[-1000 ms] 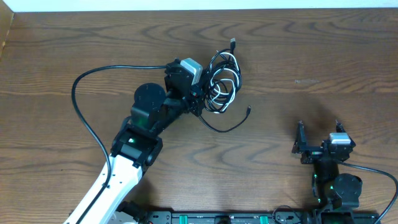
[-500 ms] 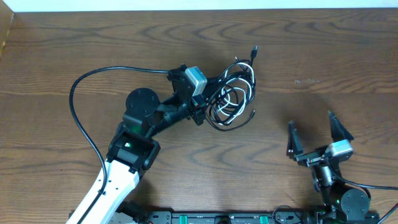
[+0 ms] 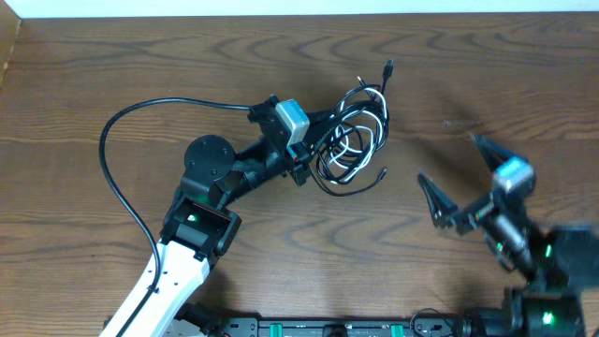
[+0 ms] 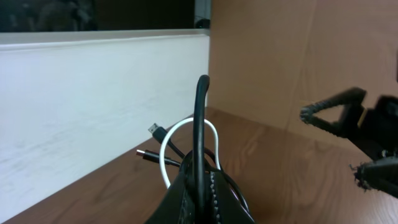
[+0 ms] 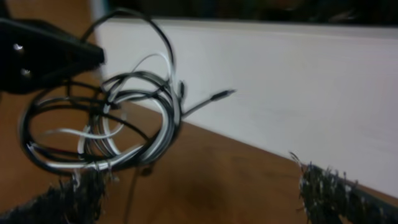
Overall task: Untangle cables
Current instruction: 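Move the right gripper toward the bundle held by the left gripper, then grasp a cable strand in the bundle with the right gripper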
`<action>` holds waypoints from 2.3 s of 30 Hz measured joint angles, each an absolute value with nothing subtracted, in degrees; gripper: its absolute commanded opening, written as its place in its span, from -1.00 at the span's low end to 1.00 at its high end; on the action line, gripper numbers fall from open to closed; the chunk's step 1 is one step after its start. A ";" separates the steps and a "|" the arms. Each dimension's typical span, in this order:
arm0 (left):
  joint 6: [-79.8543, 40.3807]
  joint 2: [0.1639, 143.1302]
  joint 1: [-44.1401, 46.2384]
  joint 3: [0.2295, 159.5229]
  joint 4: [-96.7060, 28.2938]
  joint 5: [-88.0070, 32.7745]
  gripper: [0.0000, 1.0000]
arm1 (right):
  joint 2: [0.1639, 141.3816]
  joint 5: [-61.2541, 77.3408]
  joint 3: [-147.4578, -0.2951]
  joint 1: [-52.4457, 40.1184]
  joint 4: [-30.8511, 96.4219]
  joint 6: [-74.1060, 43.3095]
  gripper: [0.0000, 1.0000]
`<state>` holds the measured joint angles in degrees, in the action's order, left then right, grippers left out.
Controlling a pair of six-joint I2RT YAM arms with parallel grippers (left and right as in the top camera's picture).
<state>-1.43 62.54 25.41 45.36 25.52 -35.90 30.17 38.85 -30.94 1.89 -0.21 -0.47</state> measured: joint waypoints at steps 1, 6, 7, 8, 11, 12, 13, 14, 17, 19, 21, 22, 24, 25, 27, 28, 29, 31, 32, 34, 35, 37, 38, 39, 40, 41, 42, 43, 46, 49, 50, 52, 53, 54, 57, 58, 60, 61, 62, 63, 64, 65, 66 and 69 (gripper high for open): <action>-1.74 62.54 25.41 45.36 25.61 -35.09 -0.85 | 33.45 41.98 -33.01 1.93 -0.16 0.19 0.99; -4.54 62.54 25.39 45.36 25.36 -30.87 -0.85 | 47.51 60.14 -38.63 2.00 -9.26 1.41 0.99; -4.91 62.54 25.39 45.36 25.28 -30.37 -0.85 | 50.04 64.58 -38.70 2.02 -12.58 1.13 0.99; -5.17 62.54 25.39 45.36 25.17 -29.98 -0.85 | 51.29 67.16 -38.74 2.02 -13.98 0.80 0.98; -6.15 62.54 25.41 45.36 25.15 -29.34 -0.85 | 55.42 73.12 -38.85 2.00 -21.26 -4.29 0.98; -6.26 62.54 25.41 45.36 25.10 -29.19 -0.85 | 56.60 73.41 -38.94 2.02 -22.74 -7.20 0.99; -6.42 62.54 25.41 45.36 25.10 -29.15 -0.85 | 57.54 72.90 -38.94 2.02 -23.88 -10.81 0.99; -6.59 62.54 25.41 45.36 25.10 -29.08 -0.85 | 58.57 71.77 -38.96 2.02 -24.32 -14.63 0.99; -6.87 62.54 25.41 45.36 25.12 -28.82 -0.85 | 61.71 67.13 -38.96 2.02 -24.73 -25.93 0.98; -7.14 62.54 25.41 45.36 25.10 -28.53 -0.85 | 64.01 64.25 -38.96 2.02 -24.93 -32.23 0.99; -7.29 62.54 25.41 45.36 25.10 -28.29 -0.85 | 66.11 62.02 -38.94 1.89 -25.85 -37.39 0.99; -7.31 62.54 25.41 45.36 25.15 -28.21 -0.85 | 67.07 61.12 -38.94 1.65 -26.63 -39.75 0.99; -7.33 62.54 25.41 45.36 25.26 -28.10 -0.85 | 68.62 59.86 -38.94 0.93 -28.29 -44.14 0.99; -7.35 62.54 25.41 45.36 25.36 -28.08 -0.85 | 69.08 59.35 -38.94 0.49 -28.93 -45.98 0.99; -7.49 62.54 25.41 45.36 25.61 -28.08 -0.85 | 69.63 58.67 -38.94 -0.40 -29.63 -49.41 0.82; -7.51 62.54 25.41 45.36 25.65 -28.08 -0.85 | 69.69 58.11 -38.94 -0.97 -29.69 -50.65 0.79; -7.49 62.54 25.41 45.36 25.76 -28.01 -0.85 | 69.69 57.30 -38.94 -1.48 -29.74 -51.62 0.78; -7.49 62.54 25.41 45.36 26.02 -27.46 -0.85 | 69.71 56.01 -38.94 -2.79 -29.85 -52.84 0.74; -7.51 62.54 25.41 45.36 26.26 -26.85 -0.85 | 69.69 55.16 -38.94 -3.64 -29.85 -53.45 0.72; -7.51 62.54 25.41 45.36 26.83 -25.63 -0.85 | 69.69 52.99 -38.94 -5.58 -29.85 -54.06 0.69; -7.51 62.54 25.41 45.36 27.20 -25.06 -0.85 | 69.69 52.25 -38.94 -6.28 -29.85 -54.41 0.67; -7.51 62.54 25.41 45.36 28.03 -24.23 -0.85 | 69.69 49.82 -38.94 -8.23 -29.85 -54.76 0.64; -7.51 62.54 25.41 45.36 28.45 -23.97 -0.85 | 69.69 48.38 -38.94 -9.23 -29.82 -54.94 0.63; -7.53 62.57 25.41 45.36 28.80 -23.75 -0.85 | 69.69 47.29 -38.94 -9.93 -29.85 -54.92 0.62; -7.55 62.57 25.41 45.36 29.17 -23.59 -0.85 | 69.69 45.93 -38.94 -10.83 -29.87 -54.89 0.59; -7.68 62.57 25.41 45.36 29.52 -23.59 -0.85 | 69.69 44.71 -38.94 -11.81 -29.82 -54.89 0.57; -7.79 62.57 25.41 45.36 29.82 -23.57 -0.85 | 69.69 43.38 -38.94 -12.91 -29.85 -54.87 0.50; -8.14 62.57 25.41 45.36 30.06 -23.57 -0.85 | 69.71 41.69 -38.94 -14.06 -29.85 -54.76 0.45; -9.50 62.57 25.41 45.36 30.20 -23.57 -0.85 | 69.71 38.15 -38.94 -16.19 -29.82 -54.70 0.11; -11.03 62.57 25.41 45.36 30.20 -23.59 -0.85 | 69.71 35.94 -38.94 -17.45 -29.89 -54.59 -0.28; -11.46 62.57 25.41 45.36 30.20 -23.59 -0.85 | 69.71 35.40 -38.94 -17.63 -29.89 -54.48 -0.35; -12.08 62.57 25.41 45.36 30.20 -23.59 -0.85 | 69.71 34.52 -38.94 -17.69 -29.85 -54.48 -0.56; -12.25 62.57 25.41 45.36 30.22 -23.59 -0.85 | 69.71 34.02 -38.96 -17.69 -29.85 -54.54 -0.65; -12.29 62.57 25.41 45.36 30.22 -23.59 -0.85 | 69.71 33.71 -38.94 -17.69 -29.87 -54.39 -0.73; -12.93 62.57 25.41 45.36 30.20 -23.62 -0.85 | 69.71 33.19 -38.96 -17.69 -29.82 -54.50 -0.90; -13.21 62.59 25.41 45.36 30.22 -23.62 -0.85 | 69.71 33.08 -38.96 -17.69 -29.82 -54.46 -0.94; -13.52 62.83 25.41 45.36 30.26 -23.62 -0.85 | 69.71 32.86 -38.96 -17.69 -29.80 -54.52 -0.98; -13.58 63.02 25.39 45.36 30.28 -23.62 -0.85 | 69.71 32.73 -38.96 -17.69 -29.76 -54.43 -0.98; -13.74 63.29 25.39 45.36 30.30 -23.62 -0.85 | 69.71 32.49 -38.96 -17.69 -29.76 -54.46 -0.98; -13.96 63.59 25.39 45.36 30.30 -23.59 -0.85 | 69.71 32.40 -38.96 -17.69 -29.76 -54.46 -0.98; -14.06 63.81 25.39 45.36 30.30 -23.59 -0.85 | 69.71 32.25 -38.96 -17.69 -29.71 -54.46 -0.98; -14.24 64.01 25.39 45.36 30.30 -23.59 -0.85 | 69.71 32.16 -38.96 -17.69 -29.67 -54.46 -0.98; -14.41 64.18 25.39 45.36 30.30 -23.59 -0.85 | 69.71 32.08 -38.96 -17.69 -29.63 -54.43 -0.98; -14.81 64.51 25.39 45.36 30.33 -23.57 -0.85 | 69.71 32.03 -38.96 -17.69 -29.65 -54.37 -0.98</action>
